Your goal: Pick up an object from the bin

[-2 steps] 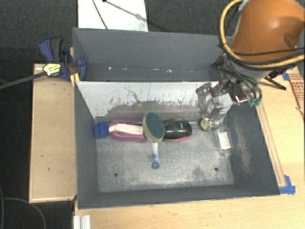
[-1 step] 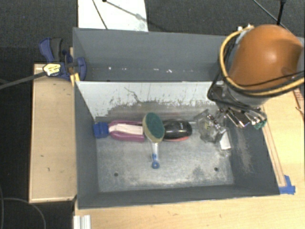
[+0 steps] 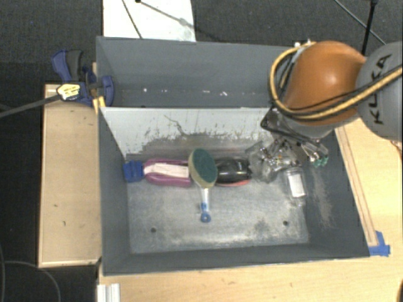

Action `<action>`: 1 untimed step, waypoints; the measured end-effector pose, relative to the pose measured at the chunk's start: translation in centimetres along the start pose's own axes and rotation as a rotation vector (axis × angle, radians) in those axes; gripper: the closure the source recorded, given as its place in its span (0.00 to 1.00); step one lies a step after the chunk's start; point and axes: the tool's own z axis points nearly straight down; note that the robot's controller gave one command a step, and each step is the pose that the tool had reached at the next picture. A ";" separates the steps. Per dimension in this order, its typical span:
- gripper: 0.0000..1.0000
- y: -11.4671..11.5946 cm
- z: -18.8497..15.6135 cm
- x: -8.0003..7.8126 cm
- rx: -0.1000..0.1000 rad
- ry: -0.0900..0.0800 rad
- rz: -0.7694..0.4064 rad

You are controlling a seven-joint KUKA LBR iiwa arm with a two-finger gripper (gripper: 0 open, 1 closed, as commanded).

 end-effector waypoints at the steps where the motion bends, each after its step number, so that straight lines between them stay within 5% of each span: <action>1: 1.00 -2.5 3.9 1.6 0.001 0.000 0.069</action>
Offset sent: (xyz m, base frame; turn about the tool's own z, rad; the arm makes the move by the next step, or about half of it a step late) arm -0.0043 -0.0281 -0.0379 0.0709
